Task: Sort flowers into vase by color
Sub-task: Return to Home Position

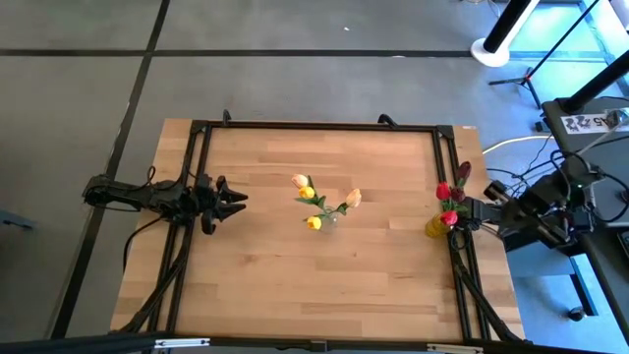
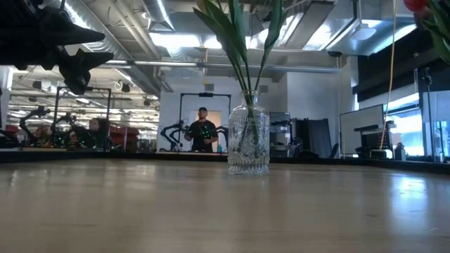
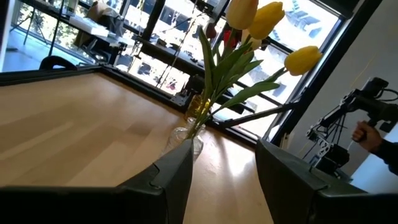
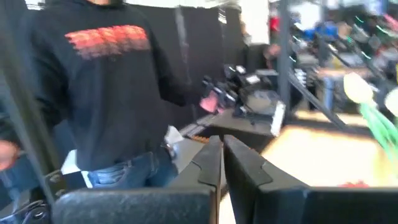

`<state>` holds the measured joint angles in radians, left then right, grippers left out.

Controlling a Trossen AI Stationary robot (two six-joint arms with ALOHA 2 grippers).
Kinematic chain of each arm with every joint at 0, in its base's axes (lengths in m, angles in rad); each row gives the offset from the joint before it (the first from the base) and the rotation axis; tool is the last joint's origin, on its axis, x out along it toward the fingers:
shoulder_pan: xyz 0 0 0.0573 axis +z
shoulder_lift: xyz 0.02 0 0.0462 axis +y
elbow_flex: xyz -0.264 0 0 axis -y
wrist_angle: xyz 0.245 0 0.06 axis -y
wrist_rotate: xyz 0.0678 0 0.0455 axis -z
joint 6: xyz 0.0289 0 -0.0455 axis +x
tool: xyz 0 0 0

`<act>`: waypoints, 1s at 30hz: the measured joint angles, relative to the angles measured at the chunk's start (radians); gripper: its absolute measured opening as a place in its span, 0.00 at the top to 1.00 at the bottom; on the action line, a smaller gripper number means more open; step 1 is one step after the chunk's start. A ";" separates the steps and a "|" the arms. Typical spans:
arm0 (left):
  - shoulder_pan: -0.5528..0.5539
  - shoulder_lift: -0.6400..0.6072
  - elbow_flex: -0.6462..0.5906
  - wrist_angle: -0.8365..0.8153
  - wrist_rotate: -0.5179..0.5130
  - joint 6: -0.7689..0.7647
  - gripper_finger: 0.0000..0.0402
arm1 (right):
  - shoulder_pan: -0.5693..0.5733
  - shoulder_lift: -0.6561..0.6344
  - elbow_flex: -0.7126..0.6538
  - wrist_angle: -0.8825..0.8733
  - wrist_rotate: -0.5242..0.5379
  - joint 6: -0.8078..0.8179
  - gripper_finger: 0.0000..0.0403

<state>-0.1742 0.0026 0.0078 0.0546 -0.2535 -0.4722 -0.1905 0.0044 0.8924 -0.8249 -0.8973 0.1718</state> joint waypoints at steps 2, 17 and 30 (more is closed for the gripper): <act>0.000 0.000 0.000 -0.001 0.000 0.004 0.58 | 0.000 0.000 -0.027 0.063 -0.024 0.007 0.95; 0.000 0.000 0.000 -0.002 0.000 -0.004 0.58 | 0.000 0.000 -0.172 0.575 -0.326 0.224 0.95; 0.000 0.000 0.000 -0.004 0.001 -0.013 0.58 | 0.001 -0.001 -0.360 0.625 -0.484 0.112 0.95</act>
<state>-0.1745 0.0025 0.0078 0.0510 -0.2527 -0.4854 -0.1895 0.0036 0.5326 -0.1995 -1.3817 0.2838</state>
